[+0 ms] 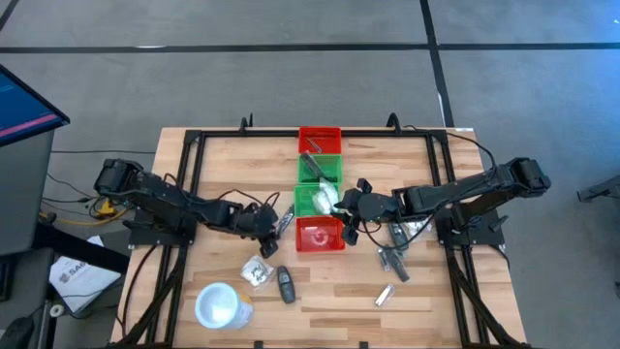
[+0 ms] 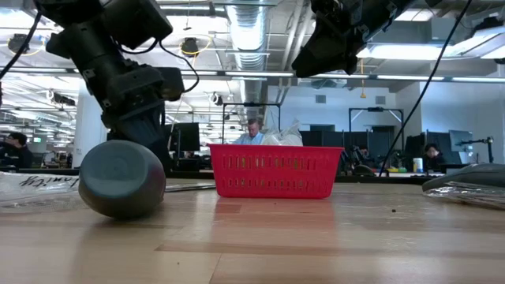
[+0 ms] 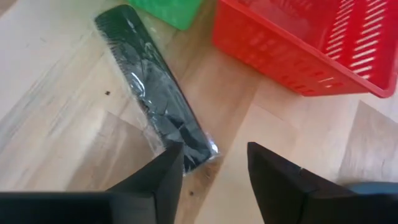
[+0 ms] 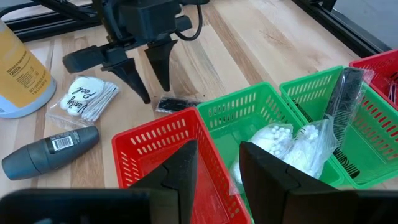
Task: Pick & Place Travel size toiletries
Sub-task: Put the black comb into the top green bin
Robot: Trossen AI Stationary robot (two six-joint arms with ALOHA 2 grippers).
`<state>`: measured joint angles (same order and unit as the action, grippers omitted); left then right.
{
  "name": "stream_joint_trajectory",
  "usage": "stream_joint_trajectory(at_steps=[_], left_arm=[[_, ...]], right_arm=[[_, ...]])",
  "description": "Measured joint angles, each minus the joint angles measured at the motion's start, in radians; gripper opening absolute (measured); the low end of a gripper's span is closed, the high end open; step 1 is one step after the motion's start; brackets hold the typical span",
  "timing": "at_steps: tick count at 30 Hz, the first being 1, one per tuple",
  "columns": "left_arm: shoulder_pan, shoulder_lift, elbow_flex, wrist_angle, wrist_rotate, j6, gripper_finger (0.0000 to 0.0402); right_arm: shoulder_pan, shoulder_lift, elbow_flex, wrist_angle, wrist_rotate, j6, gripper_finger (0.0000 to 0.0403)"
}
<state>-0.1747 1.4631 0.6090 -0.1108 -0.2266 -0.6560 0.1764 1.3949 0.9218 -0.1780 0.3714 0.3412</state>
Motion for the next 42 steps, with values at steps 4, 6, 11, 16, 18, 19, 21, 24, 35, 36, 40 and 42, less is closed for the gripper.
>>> stream_joint_trajectory(at_steps=[4, 6, 11, 16, 18, 19, 21, 24, 35, 36, 40, 42], left_arm=[[-0.004, 0.0, 0.0, 0.001, -0.039, -0.014, 0.0203], [-0.004, 0.019, 0.001, 0.012, -0.042, -0.016, 0.0217], [-0.004, 0.081, 0.001, 0.04, -0.059, -0.017, 0.0236], [-0.004, 0.106, 0.001, 0.071, -0.062, -0.016, 0.0235], [-0.004, 0.12, 0.001, 0.084, -0.066, -0.017, 0.0233], [-0.004, 0.124, 0.001, 0.083, -0.074, -0.019, 0.0232], [-0.004, 0.14, 0.003, 0.096, -0.088, -0.023, 0.0231], [-0.004, 0.155, 0.004, 0.105, -0.11, -0.028, 0.023], [-0.034, 0.171, 0.003, 0.073, -0.195, 0.0, 0.0203], [-0.039, 0.173, 0.003, 0.059, -0.205, 0.0, 0.0195], [-0.051, 0.172, 0.003, 0.029, -0.217, -0.003, 0.0159], [-0.059, 0.172, 0.002, 0.028, -0.23, -0.004, 0.0138]], right_arm=[[0.0, 0.0, 0.0, 0.0, 0.0, 0.0, 0.0111], [0.0, 0.0, 0.0, 0.001, 0.0, 0.0, 0.0111], [0.0, 0.0, 0.0, 0.003, 0.0, 0.0, 0.0111], [0.0, 0.0, 0.0, 0.007, 0.0, 0.0, 0.0111], [0.0, 0.0, 0.0, 0.008, 0.0, 0.0, 0.0111], [0.0, 0.0, 0.0, 0.008, 0.0, 0.0, 0.0111], [0.0, 0.0, 0.0, 0.008, 0.0, 0.0, 0.0111], [0.0, 0.0, 0.0, 0.008, 0.0, 0.0, 0.0111], [0.0, 0.0, 0.0, 0.007, 0.0, 0.0, 0.0111], [0.0, 0.0, 0.0, 0.006, 0.0, 0.0, 0.0111], [0.0, 0.0, 0.0, 0.007, 0.0, 0.0, 0.0111], [0.0, 0.0, 0.0, 0.007, 0.0, 0.0, 0.0111]])
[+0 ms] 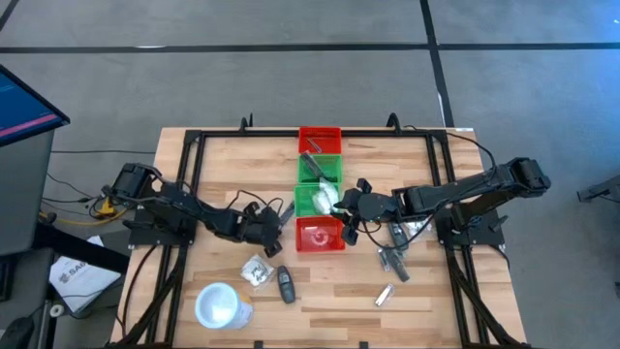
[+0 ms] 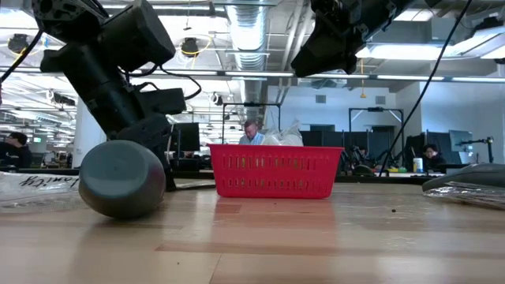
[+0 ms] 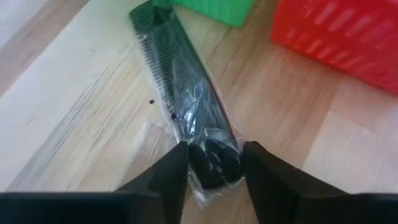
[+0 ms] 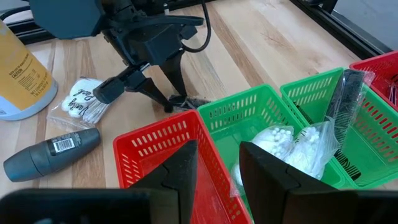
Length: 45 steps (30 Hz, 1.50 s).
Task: Pick & Place Travel size toiletries
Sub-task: Put the black comb into the top green bin
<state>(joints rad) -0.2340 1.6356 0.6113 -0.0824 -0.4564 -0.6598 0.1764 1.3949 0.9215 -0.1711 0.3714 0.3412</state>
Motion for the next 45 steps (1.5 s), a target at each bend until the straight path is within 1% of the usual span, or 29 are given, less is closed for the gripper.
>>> stream_joint_trajectory(at_steps=[10, 12, 18, 21, 25, 32, 45], left_arm=[[-0.004, 0.0, -0.001, 0.001, -0.011, 0.0, 0.0018], [-0.004, -0.008, -0.001, -0.005, -0.011, -0.001, 0.0005], [-0.007, -0.048, -0.005, -0.047, -0.029, 0.0, 0.0], [-0.007, -0.093, -0.007, -0.096, -0.033, 0.0, 0.0], [-0.007, -0.148, -0.006, -0.14, -0.065, -0.003, 0.0], [-0.007, -0.213, -0.005, -0.176, -0.096, 0.002, 0.0], [-0.007, -0.3, -0.003, -0.229, -0.149, 0.006, 0.0]], right_arm=[[0.0, 0.0, 0.0, 0.0, 0.0, 0.0, 0.0111], [0.0, 0.0, 0.0, 0.0, 0.0, 0.0, 0.0111], [0.0, 0.0, 0.0, -0.001, 0.0, 0.0, 0.0111], [0.0, 0.0, 0.0, -0.001, 0.0, 0.0, 0.0111], [-0.002, 0.0, 0.0, 0.0, 0.0, 0.0, 0.0111], [-0.002, 0.0, 0.0, 0.0, 0.021, 0.0, 0.0111], [-0.002, 0.0, 0.0, 0.002, 0.022, 0.0, 0.0111]])
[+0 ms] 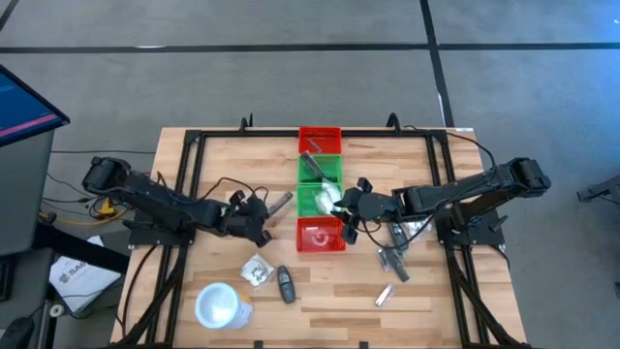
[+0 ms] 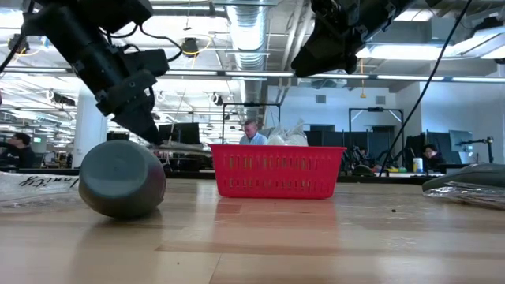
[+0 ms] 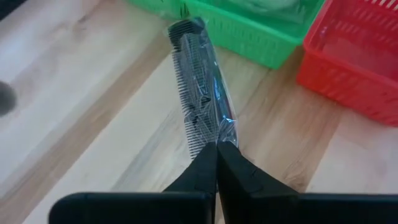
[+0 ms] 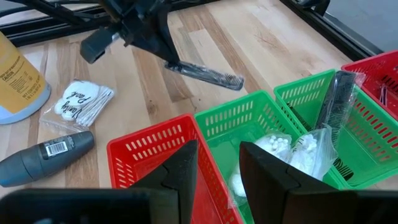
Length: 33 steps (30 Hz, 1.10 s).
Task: Pick & Place Travel size toiletries
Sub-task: Put the black comb into the top green bin
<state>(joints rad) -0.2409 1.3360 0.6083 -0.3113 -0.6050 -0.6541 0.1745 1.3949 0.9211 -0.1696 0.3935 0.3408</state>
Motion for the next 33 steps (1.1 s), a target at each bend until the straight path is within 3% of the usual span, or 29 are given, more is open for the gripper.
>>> stream_joint_trajectory(at_steps=[9, 21, 33], left_arm=[[0.037, -0.096, 0.002, -0.003, -0.016, 0.094, 0.0], [0.194, -0.11, 0.062, 0.02, 0.04, 0.317, 0.0], [0.383, -0.028, 0.121, 0.115, 0.219, 0.573, 0.0]], right_arm=[[0.0, 0.0, 0.0, 0.002, 0.0, 0.0, 0.0111], [0.0, 0.0, 0.0, 0.006, 0.0, -0.008, 0.0111], [0.0, 0.0, 0.0, 0.016, 0.0, -0.011, 0.0111]])
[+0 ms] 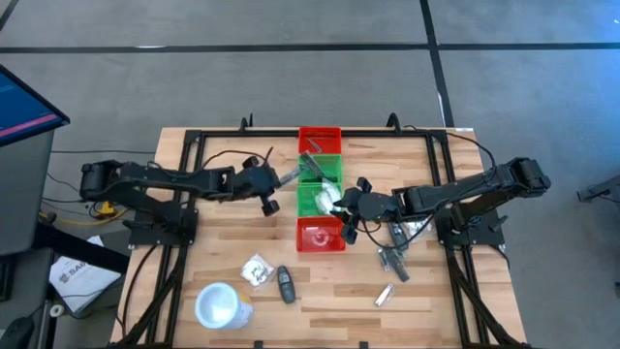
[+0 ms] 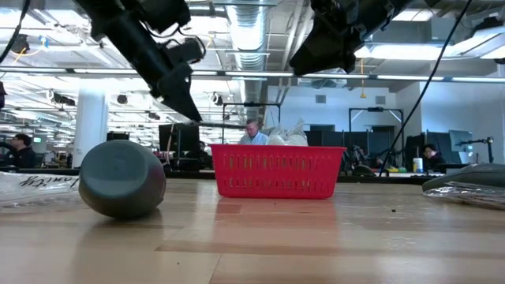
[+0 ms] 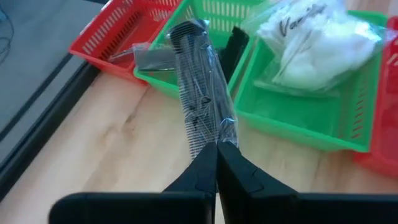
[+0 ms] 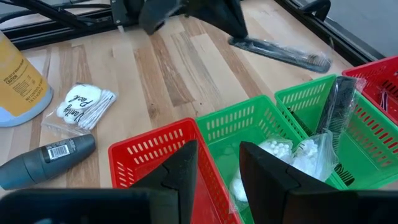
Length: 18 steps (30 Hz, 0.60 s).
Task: Pick & Place Travel size toiletries
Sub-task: Put the black comb into the top green bin
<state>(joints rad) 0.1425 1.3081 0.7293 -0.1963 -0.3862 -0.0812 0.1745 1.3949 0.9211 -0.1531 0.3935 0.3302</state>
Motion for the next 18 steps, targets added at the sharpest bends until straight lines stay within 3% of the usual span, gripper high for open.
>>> stream_joint_trajectory(at_steps=[10, 18], left_arm=[[0.076, 0.169, 0.102, 0.045, 0.078, 0.178, 0.0], [0.109, 0.268, 0.197, 0.037, 0.08, 0.289, 0.0]], right_arm=[[0.0, 0.0, 0.0, 0.012, 0.0, 0.0, 0.0111], [0.0, 0.0, 0.0, 0.013, 0.0, 0.0, 0.0111]])
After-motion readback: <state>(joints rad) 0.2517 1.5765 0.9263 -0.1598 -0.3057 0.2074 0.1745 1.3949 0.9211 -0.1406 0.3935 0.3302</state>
